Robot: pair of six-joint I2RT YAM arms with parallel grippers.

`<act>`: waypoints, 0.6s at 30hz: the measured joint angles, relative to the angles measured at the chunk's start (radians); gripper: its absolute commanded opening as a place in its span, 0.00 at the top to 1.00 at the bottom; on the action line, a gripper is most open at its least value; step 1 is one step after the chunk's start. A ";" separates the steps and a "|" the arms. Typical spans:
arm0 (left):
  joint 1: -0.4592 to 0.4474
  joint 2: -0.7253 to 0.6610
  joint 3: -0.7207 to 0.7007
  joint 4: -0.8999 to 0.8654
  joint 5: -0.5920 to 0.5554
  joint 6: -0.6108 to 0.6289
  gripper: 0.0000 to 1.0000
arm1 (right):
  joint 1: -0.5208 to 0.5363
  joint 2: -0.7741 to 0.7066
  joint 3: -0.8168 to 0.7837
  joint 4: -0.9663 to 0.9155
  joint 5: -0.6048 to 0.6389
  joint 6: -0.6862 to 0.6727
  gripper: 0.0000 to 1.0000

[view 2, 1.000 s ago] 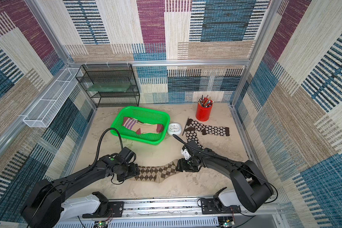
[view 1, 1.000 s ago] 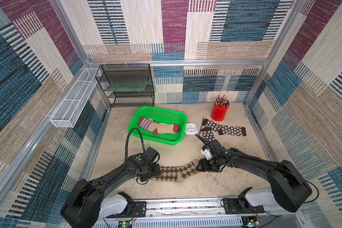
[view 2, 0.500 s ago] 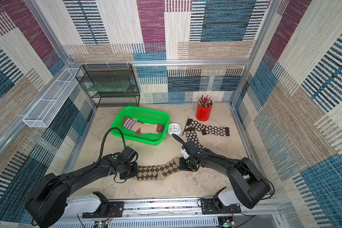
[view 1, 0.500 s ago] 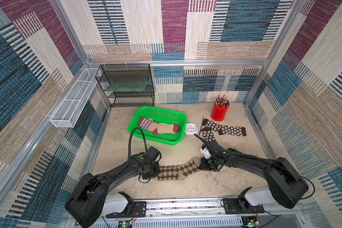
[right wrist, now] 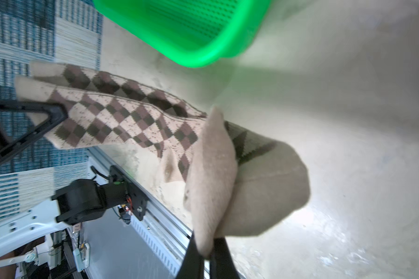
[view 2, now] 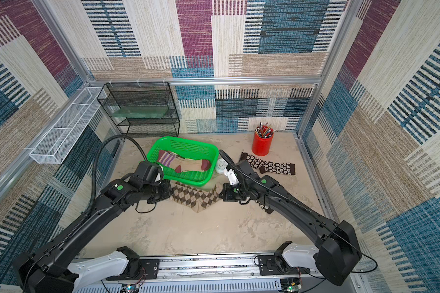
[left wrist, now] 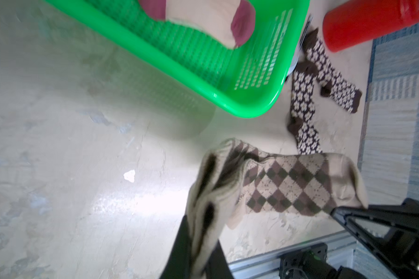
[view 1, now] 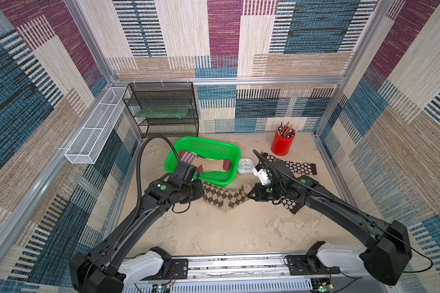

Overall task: Place the socks together as a pair
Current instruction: Pick up a pair of socks from the center of the board.

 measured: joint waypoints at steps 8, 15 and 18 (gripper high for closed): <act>0.257 0.199 0.304 -0.077 0.040 0.153 0.91 | 0.011 0.249 0.370 -0.004 -0.028 0.005 0.98; 0.383 0.475 0.550 -0.095 0.057 0.282 0.91 | 0.000 0.547 0.624 0.011 -0.027 -0.005 0.98; 0.407 0.587 0.652 -0.097 0.057 0.330 0.91 | -0.009 0.655 0.714 0.014 -0.021 -0.013 0.98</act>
